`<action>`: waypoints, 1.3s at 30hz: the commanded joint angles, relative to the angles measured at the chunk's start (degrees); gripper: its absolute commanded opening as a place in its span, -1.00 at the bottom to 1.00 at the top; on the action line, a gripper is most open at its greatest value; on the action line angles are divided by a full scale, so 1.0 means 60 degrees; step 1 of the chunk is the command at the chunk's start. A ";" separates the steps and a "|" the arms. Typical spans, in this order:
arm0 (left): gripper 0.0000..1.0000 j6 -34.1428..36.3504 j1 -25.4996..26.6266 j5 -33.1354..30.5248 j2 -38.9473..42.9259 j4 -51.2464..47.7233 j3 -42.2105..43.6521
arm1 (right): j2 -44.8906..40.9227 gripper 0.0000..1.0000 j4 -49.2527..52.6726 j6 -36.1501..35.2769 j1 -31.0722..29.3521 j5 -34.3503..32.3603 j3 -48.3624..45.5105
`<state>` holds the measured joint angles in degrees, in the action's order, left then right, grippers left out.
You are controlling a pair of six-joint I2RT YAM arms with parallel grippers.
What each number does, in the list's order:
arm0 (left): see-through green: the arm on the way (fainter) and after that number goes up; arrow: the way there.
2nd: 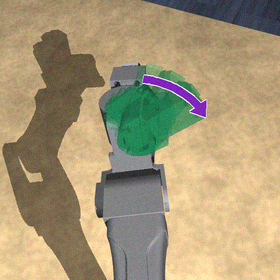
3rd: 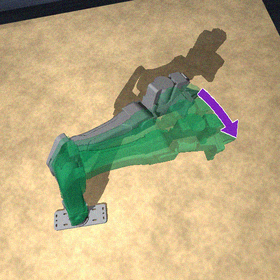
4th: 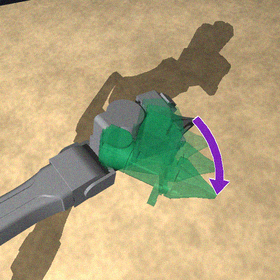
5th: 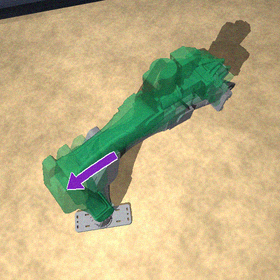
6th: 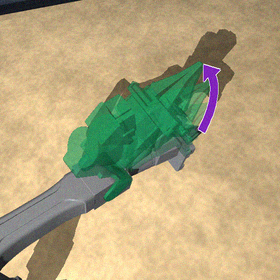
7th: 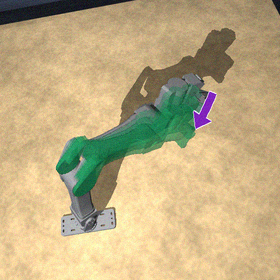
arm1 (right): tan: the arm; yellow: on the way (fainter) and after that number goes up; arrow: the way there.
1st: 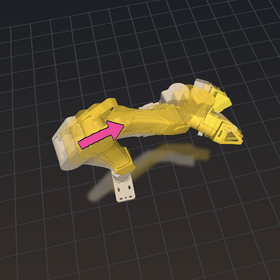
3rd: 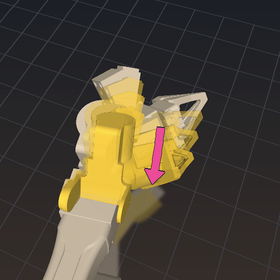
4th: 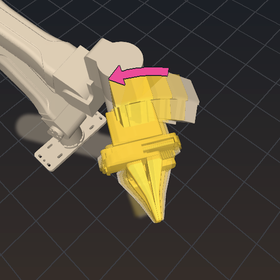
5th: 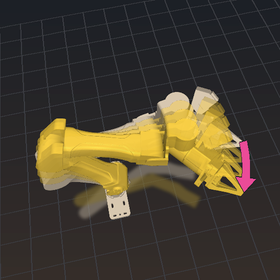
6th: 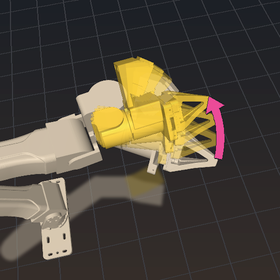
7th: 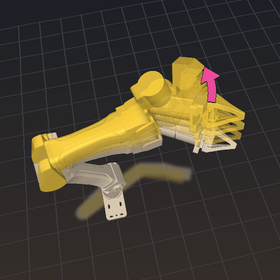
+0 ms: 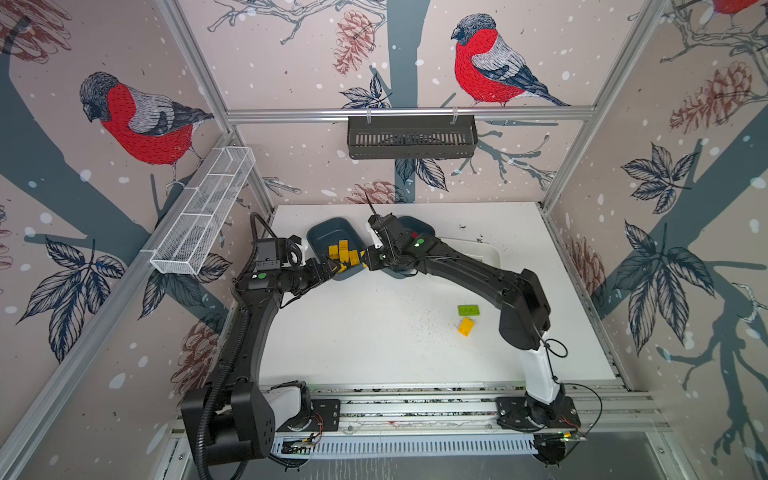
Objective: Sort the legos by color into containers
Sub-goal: 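Carry the yellow brick into the outer teal bin and release it, then lower the right gripper onto the last yellow brick and grasp it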
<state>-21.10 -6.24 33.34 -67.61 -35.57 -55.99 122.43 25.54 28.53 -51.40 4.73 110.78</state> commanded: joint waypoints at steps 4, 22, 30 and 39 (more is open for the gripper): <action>0.82 0.0263 -0.0097 -0.0555 0.0196 -0.0470 0.0060 | 0.1439 -0.59 -0.1618 -0.0091 -0.0025 0.0278 0.1394; 0.82 0.0192 -0.0106 -0.0182 -0.0139 0.0017 0.0299 | 0.3502 0.24 -0.2853 0.0462 0.0111 0.1100 0.3523; 0.82 -0.0041 -0.0113 0.0387 -0.0070 0.0528 0.0686 | 0.0580 0.36 -0.2116 -0.0034 0.0486 0.0797 0.0176; 0.82 -0.0459 -0.0029 0.1543 -0.0166 0.1426 0.0912 | -0.3372 0.52 0.0355 0.0052 0.0832 -0.0558 -0.4588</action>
<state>-22.61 -6.68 38.79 -68.64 -30.57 -50.87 106.13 20.18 28.16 -46.78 5.91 87.57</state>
